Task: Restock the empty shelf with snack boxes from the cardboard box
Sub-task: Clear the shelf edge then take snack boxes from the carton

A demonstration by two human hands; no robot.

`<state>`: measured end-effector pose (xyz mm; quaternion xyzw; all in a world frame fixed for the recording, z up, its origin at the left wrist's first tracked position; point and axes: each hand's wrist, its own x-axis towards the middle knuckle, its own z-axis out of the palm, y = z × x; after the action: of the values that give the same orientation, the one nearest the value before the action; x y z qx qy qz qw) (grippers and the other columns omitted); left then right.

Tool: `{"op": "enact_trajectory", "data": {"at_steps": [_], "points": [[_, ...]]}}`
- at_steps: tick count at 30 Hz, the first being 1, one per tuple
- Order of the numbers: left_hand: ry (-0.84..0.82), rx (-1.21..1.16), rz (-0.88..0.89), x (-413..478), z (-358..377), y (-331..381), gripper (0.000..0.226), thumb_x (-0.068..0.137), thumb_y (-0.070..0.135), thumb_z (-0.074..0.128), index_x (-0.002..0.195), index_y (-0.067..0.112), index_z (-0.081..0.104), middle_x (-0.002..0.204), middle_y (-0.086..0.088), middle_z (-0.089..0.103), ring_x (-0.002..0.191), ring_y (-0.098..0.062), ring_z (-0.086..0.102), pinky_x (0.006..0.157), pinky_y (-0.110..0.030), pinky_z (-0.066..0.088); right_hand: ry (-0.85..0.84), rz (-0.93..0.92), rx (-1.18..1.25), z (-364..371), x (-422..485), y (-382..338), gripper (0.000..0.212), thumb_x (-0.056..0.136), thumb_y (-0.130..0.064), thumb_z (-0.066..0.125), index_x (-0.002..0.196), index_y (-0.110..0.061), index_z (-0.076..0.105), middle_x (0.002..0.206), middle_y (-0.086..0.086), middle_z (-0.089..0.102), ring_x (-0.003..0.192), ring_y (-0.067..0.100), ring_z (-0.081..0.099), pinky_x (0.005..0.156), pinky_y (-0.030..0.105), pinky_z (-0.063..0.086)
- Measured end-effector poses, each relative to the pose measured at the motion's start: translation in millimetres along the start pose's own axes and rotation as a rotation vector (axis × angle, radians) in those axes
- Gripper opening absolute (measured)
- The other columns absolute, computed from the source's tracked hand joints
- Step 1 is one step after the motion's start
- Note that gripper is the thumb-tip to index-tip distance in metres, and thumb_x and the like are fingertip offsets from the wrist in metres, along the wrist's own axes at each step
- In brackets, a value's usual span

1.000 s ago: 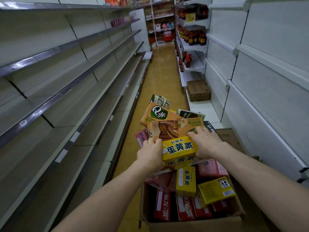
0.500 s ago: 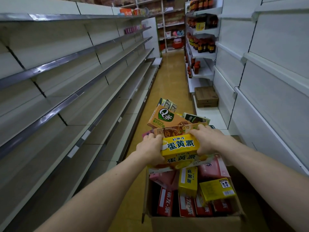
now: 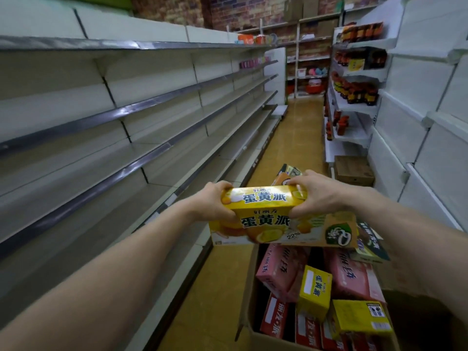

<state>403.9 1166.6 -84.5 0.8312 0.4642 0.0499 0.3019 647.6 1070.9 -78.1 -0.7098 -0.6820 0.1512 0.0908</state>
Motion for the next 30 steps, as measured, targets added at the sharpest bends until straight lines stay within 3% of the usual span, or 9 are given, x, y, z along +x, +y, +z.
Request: {"op": "enact_trajectory", "data": {"at_steps": [6,10,13,18,23,28,30], "points": [[0.082,-0.260,-0.012,-44,-52,-35,0.078,0.072,0.029,0.081,0.137,0.037,0.039,0.131,-0.001,0.040,0.111,-0.021,0.050,0.087,-0.037,0.054,0.042,-0.147,0.219,-18,19,-47,0.078,0.076,-0.040,0.077,0.141,-0.021,0.039,0.124,-0.001,0.043,0.107,0.015,0.047,0.086,0.025,0.044],[0.148,-0.619,0.018,-84,-88,-52,0.085,0.062,0.028,0.084,0.135,0.039,0.042,0.128,-0.005,0.050,0.107,-0.029,0.059,0.081,-0.039,0.057,0.137,-0.236,0.503,-32,23,-81,0.080,0.074,-0.043,0.075,0.143,-0.026,0.038,0.123,-0.001,0.051,0.106,0.013,0.054,0.076,0.019,0.048],[0.171,-0.772,0.053,-110,-114,-70,0.092,0.052,0.031,0.091,0.131,0.043,0.046,0.127,-0.011,0.055,0.102,-0.033,0.067,0.074,-0.039,0.058,0.195,-0.282,0.729,-42,23,-111,0.090,0.065,-0.050,0.071,0.145,-0.030,0.036,0.125,-0.002,0.054,0.104,0.014,0.061,0.077,0.026,0.053],[0.364,-0.902,0.059,-156,-150,-99,0.088,0.058,0.021,0.083,0.134,0.035,0.043,0.128,-0.013,0.056,0.100,-0.035,0.067,0.067,-0.038,0.059,0.097,-0.373,0.945,-40,22,-170,0.065,0.072,-0.033,0.072,0.130,-0.025,0.043,0.104,0.005,0.068,0.080,0.021,0.073,0.064,0.028,0.058],[0.548,-0.957,0.054,-216,-190,-128,0.087,0.062,0.015,0.087,0.135,0.028,0.043,0.123,-0.014,0.061,0.095,-0.034,0.069,0.063,-0.038,0.060,0.104,-0.438,1.054,-22,30,-253,0.064,0.063,-0.039,0.073,0.120,-0.026,0.048,0.105,0.006,0.070,0.084,0.021,0.072,0.071,0.031,0.059],[0.808,-0.960,0.050,-274,-222,-164,0.097,0.045,0.028,0.089,0.132,0.024,0.045,0.117,-0.012,0.064,0.095,-0.031,0.068,0.071,-0.040,0.059,0.074,-0.490,1.119,-6,39,-336,0.066,0.060,-0.048,0.076,0.116,-0.026,0.049,0.106,0.008,0.071,0.085,0.023,0.073,0.074,0.035,0.058],[0.882,-0.932,0.043,-299,-231,-176,0.104,0.033,0.035,0.092,0.126,0.026,0.047,0.114,-0.010,0.065,0.099,-0.031,0.066,0.075,-0.041,0.057,0.057,-0.530,1.140,-2,39,-368,0.054,0.067,-0.043,0.075,0.112,-0.027,0.050,0.104,0.009,0.071,0.081,0.023,0.073,0.069,0.031,0.058]]}}
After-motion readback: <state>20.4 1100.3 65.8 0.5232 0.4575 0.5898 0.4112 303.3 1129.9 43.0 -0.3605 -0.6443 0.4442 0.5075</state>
